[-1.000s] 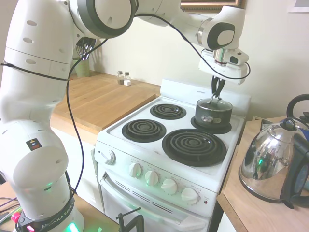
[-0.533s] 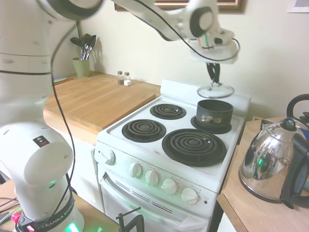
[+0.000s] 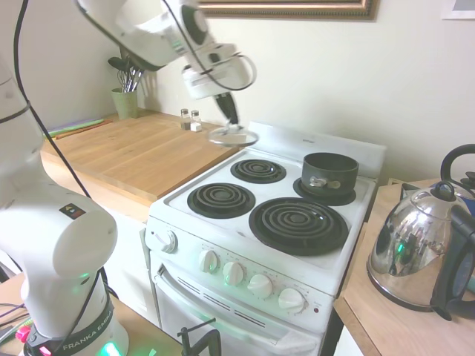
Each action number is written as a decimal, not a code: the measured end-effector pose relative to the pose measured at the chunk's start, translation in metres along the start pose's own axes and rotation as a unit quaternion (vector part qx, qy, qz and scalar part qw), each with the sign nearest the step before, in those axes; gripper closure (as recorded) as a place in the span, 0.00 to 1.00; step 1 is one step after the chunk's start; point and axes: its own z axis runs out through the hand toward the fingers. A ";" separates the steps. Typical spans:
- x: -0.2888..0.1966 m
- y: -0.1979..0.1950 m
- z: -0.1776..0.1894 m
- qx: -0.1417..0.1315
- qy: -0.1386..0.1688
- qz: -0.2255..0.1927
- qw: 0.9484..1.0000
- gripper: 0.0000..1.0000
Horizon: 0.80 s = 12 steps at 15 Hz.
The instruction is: Uncover the lid of the pot
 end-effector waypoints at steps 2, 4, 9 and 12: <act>-0.012 -0.034 0.007 -0.023 -0.012 -0.017 1.000 1.00; -0.018 -0.071 0.015 -0.038 -0.026 -0.033 0.998 1.00; -0.095 -0.160 0.036 -0.074 -0.039 -0.088 0.993 1.00; -0.099 -0.172 0.035 -0.081 -0.044 -0.091 0.992 0.00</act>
